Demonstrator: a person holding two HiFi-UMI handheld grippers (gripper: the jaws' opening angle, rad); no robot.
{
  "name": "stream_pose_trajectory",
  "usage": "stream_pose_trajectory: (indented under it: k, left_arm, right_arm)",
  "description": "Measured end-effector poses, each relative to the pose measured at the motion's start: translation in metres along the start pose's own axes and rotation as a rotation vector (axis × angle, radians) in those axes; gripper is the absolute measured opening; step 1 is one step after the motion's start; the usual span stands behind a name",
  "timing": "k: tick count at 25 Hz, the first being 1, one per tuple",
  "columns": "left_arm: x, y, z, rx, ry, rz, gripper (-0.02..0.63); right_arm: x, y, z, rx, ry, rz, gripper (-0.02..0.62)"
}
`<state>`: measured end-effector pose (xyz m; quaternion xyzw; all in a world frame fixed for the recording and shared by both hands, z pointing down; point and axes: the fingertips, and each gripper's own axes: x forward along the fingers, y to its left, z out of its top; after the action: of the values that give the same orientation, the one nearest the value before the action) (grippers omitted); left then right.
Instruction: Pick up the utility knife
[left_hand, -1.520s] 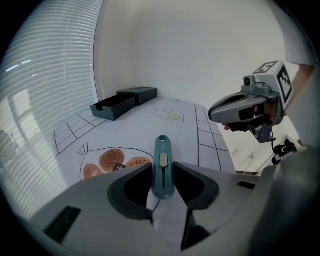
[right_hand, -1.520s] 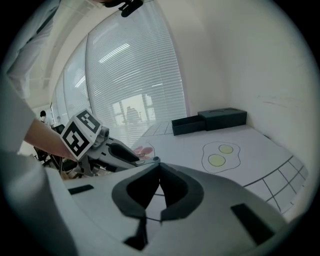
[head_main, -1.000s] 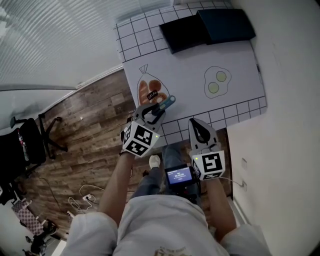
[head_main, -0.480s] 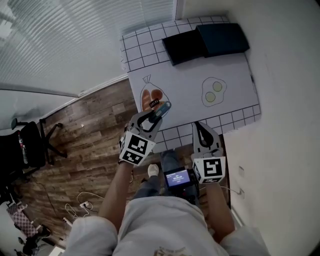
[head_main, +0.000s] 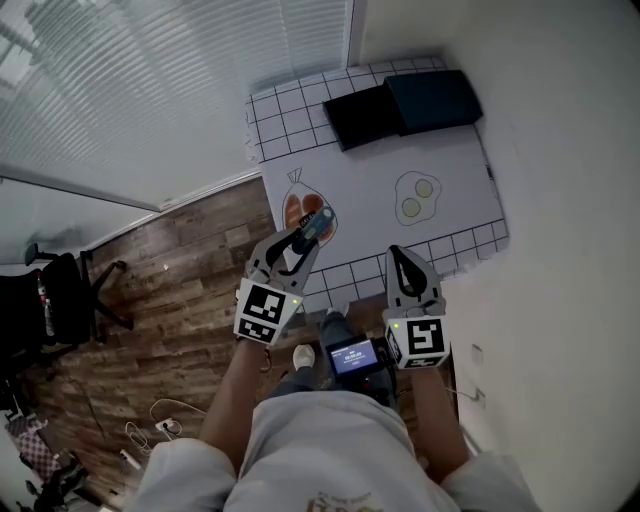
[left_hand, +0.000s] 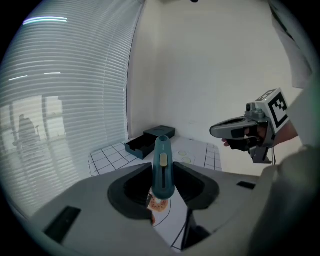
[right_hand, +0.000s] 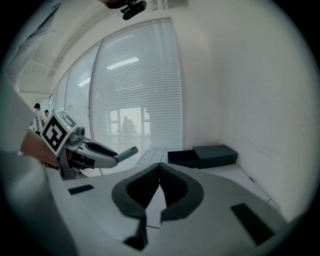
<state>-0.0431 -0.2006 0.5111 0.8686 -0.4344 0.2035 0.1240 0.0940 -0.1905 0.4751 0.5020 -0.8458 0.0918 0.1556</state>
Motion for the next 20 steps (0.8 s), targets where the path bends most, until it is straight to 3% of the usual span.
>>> stream_pose_trajectory:
  k: [15,20]
  left_arm:
    - [-0.057,-0.006,0.065,-0.119,-0.239,0.033,0.143]
    - [-0.075,-0.004,0.083,-0.104,-0.293,0.063,0.143]
  right_arm:
    - [-0.025,0.005,0.044,-0.034,-0.087,0.009,0.006]
    - [-0.030,0.007,0.061,-0.043,-0.117,0.012,0.006]
